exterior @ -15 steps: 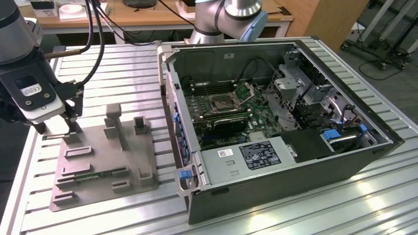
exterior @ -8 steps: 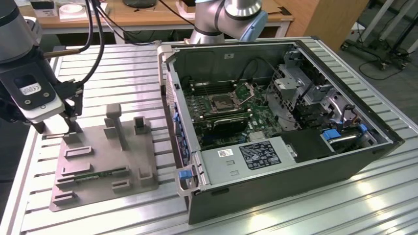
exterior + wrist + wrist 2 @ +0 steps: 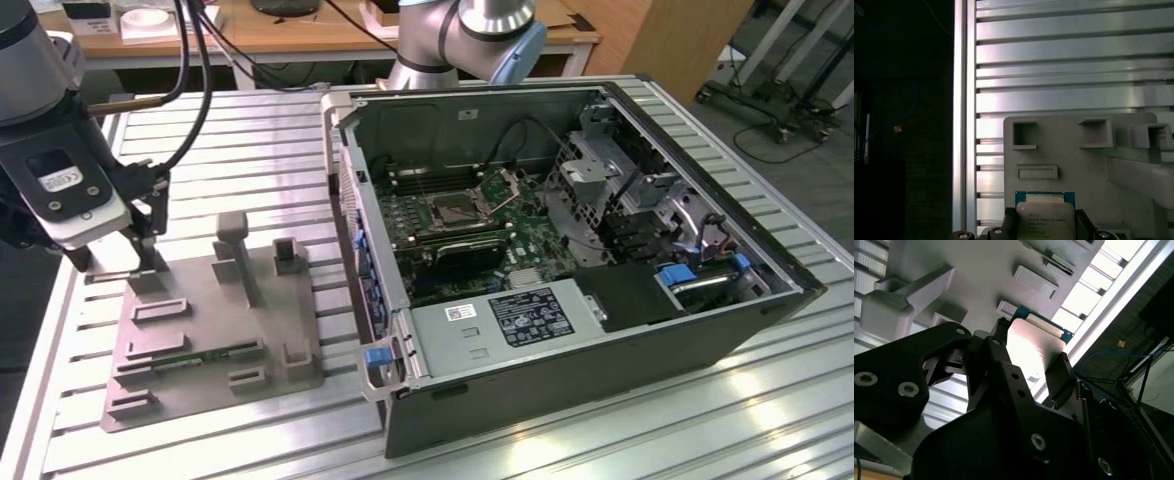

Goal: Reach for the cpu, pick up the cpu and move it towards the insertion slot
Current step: 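Pick up the cpu and move it towards the insertion slot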

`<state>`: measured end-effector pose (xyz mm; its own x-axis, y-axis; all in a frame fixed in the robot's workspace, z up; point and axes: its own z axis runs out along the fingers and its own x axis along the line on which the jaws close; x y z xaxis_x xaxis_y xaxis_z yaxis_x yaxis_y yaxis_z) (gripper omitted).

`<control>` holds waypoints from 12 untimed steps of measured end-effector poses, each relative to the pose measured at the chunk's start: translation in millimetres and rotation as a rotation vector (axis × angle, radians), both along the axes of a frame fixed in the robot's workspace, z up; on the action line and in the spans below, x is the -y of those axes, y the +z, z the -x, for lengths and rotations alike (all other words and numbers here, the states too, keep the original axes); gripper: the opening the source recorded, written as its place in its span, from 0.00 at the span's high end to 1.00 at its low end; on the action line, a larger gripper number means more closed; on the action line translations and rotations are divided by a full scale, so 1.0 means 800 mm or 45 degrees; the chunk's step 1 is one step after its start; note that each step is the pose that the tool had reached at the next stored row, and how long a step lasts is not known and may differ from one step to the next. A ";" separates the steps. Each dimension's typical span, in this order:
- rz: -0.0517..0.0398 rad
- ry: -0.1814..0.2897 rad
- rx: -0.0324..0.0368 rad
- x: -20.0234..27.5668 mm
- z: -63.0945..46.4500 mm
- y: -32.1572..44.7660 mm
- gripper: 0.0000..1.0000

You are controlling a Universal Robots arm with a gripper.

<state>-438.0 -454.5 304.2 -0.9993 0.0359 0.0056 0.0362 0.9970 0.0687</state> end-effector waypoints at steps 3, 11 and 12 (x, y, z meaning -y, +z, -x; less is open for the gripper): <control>0.000 0.000 0.0003 0.0000 0.000 0.0016 0.46; 0.000 0.000 0.0004 0.0000 0.000 0.0051 0.46; 0.000 0.000 0.0003 0.0000 0.000 0.0055 0.46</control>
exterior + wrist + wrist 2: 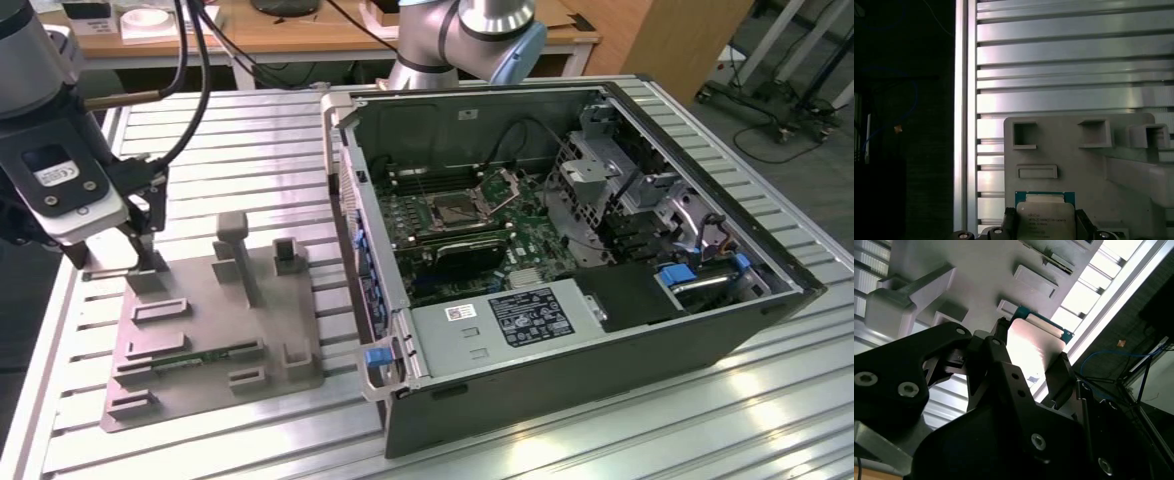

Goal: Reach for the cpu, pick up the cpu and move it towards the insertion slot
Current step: 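Pick up the cpu and move it towards the insertion slot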

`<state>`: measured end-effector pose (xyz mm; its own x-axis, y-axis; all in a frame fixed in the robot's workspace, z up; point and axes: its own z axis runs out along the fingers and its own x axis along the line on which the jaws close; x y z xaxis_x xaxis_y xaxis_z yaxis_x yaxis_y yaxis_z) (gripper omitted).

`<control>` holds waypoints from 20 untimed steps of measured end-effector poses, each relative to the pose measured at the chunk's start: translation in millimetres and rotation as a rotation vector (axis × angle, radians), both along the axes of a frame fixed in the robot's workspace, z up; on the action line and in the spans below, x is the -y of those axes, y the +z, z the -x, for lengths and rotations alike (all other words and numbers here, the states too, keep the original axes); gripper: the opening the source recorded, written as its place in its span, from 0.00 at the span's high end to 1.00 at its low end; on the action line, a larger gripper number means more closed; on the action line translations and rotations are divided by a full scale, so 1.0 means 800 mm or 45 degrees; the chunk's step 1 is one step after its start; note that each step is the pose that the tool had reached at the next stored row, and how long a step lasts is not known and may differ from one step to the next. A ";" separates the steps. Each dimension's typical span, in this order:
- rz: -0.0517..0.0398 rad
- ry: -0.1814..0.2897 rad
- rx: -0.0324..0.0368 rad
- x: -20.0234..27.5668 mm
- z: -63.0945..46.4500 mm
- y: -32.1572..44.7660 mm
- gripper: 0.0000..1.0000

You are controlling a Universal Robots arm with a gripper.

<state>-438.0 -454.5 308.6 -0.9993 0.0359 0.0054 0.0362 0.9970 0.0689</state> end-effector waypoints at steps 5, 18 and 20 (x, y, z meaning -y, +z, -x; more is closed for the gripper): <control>0.000 0.000 0.0000 0.0000 0.000 0.0022 0.46; 0.000 0.000 -0.0002 0.0000 0.000 0.0068 0.46; 0.000 0.000 -0.0002 0.0000 0.000 0.0082 0.46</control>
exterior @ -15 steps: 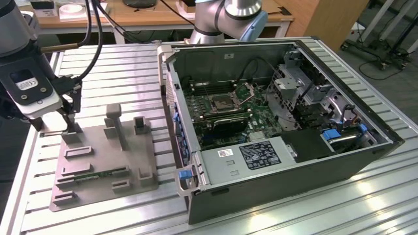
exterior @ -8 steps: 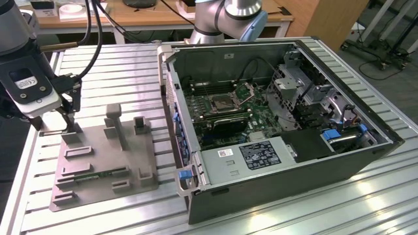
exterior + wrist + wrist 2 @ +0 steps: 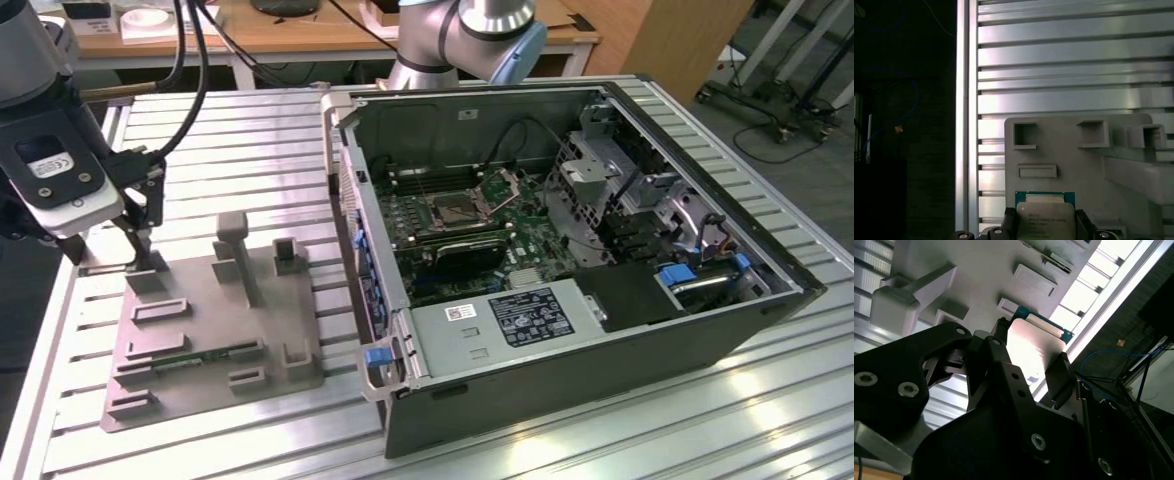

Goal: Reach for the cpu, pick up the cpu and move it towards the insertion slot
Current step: 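Pick up the cpu and move it towards the insertion slot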

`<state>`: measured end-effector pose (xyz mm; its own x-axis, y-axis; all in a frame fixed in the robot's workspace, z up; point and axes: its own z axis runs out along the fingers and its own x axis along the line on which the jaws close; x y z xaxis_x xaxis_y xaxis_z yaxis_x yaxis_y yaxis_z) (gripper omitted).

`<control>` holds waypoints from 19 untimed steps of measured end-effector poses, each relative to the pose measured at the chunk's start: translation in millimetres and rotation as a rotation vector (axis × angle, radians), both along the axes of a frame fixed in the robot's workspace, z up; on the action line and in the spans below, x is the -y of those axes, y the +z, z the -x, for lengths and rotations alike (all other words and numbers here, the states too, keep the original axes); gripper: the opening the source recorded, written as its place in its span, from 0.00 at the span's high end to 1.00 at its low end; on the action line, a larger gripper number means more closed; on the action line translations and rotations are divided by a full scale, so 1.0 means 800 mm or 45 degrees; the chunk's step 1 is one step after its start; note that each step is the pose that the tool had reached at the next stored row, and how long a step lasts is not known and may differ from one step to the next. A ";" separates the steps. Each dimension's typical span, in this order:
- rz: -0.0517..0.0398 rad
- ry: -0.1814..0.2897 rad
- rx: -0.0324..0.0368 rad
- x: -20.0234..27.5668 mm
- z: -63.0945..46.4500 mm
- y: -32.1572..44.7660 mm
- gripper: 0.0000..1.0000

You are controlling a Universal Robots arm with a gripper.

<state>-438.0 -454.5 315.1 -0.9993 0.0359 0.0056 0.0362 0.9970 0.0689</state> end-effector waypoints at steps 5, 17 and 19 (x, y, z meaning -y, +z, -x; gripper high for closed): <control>0.000 0.000 0.0002 0.0000 0.000 0.0045 0.46; 0.000 0.000 0.0003 0.0000 0.000 0.0134 0.46; 0.000 0.000 0.0003 0.0000 0.000 0.0141 0.46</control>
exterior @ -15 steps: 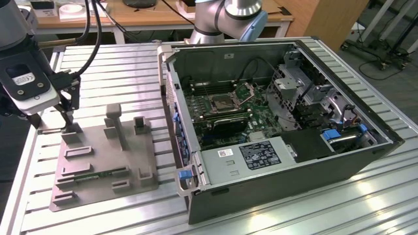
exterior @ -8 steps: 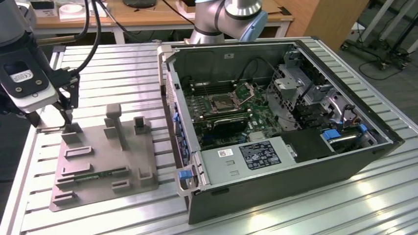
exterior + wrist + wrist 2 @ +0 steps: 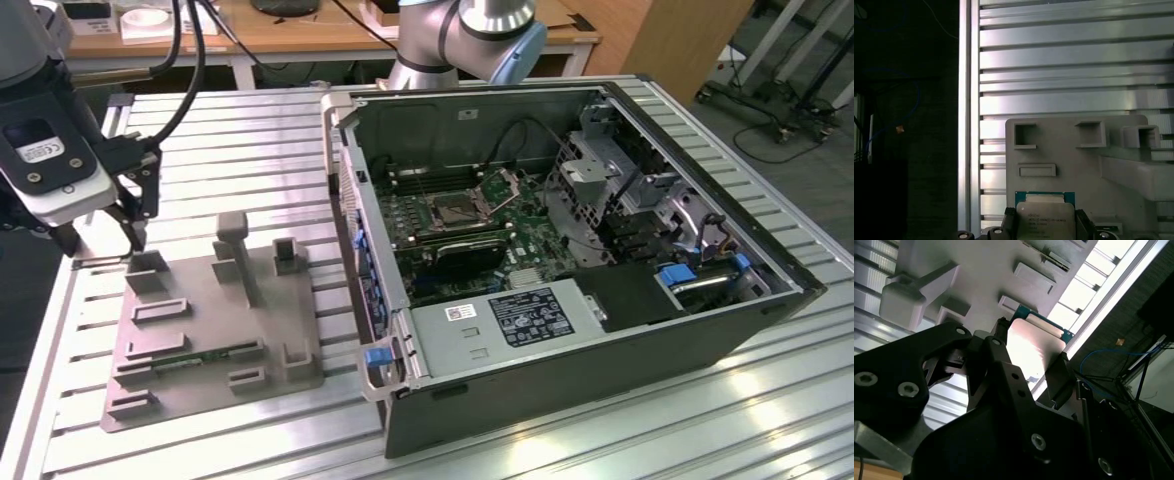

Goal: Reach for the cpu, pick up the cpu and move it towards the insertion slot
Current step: 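Pick up the cpu and move it towards the insertion slot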

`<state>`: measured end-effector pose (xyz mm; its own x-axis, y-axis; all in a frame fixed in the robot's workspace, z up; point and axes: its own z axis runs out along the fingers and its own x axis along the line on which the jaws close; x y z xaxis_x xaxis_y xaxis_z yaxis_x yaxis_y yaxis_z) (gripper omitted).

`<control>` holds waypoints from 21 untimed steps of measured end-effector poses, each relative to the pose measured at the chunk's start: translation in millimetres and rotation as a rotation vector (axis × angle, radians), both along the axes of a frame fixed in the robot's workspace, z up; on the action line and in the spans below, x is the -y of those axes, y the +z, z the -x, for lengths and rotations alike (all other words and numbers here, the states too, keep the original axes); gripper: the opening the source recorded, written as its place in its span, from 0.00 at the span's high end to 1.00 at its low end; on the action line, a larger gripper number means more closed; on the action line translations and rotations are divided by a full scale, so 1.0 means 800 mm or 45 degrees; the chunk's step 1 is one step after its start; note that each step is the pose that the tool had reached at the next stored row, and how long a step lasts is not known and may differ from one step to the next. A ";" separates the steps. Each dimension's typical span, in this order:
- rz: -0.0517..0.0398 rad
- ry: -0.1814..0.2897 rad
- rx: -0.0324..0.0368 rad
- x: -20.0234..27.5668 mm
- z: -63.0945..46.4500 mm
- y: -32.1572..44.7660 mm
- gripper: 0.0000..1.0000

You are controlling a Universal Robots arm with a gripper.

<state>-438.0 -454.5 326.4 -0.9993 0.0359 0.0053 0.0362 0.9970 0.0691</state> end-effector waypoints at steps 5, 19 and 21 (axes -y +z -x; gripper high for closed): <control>0.000 0.000 -0.0003 0.0000 0.000 0.0025 0.46; 0.000 0.000 -0.0001 0.0000 0.000 0.0054 0.46; 0.000 0.000 -0.0005 0.0001 0.000 0.0065 0.46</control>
<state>-438.0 -454.5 331.5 -0.9993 0.0359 0.0058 0.0362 0.9970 0.0688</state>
